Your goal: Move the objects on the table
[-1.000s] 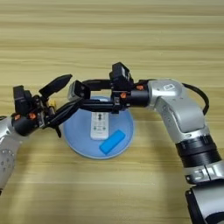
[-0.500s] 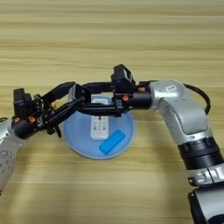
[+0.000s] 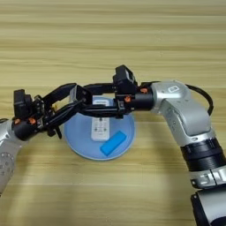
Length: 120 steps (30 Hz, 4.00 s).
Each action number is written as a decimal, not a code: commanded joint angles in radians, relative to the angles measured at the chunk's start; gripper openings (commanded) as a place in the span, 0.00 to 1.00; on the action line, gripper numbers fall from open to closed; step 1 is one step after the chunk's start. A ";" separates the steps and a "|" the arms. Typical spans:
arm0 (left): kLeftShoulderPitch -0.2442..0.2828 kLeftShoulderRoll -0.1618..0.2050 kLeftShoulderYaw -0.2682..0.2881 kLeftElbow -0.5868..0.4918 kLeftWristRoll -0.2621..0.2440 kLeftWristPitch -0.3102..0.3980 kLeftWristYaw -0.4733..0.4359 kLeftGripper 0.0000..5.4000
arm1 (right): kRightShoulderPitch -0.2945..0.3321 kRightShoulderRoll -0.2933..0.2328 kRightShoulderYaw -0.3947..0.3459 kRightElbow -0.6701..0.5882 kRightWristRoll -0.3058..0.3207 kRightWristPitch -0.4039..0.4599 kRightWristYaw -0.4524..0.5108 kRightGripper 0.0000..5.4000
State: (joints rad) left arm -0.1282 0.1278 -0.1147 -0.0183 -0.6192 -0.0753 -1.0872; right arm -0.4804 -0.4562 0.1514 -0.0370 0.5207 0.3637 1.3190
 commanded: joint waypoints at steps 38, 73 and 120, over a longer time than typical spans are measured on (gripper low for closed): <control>0.033 0.047 -0.039 -0.041 -0.022 0.049 -0.057 0.46 | -0.069 0.021 0.016 0.013 0.016 0.001 0.055 0.66; 0.025 0.043 -0.030 -0.016 0.006 0.029 -0.055 0.46 | 0.054 -0.055 -0.095 -0.104 0.098 -0.029 0.049 1.00; 0.175 0.264 0.040 0.013 0.200 -0.040 -0.011 0.46 | 0.033 0.217 -0.243 0.361 -0.218 -0.531 -0.640 1.00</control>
State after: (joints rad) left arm 0.0223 0.3594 -0.0872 0.0298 -0.4226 -0.1184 -1.0954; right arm -0.4274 -0.2507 -0.1007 0.3080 0.3284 -0.1464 0.7017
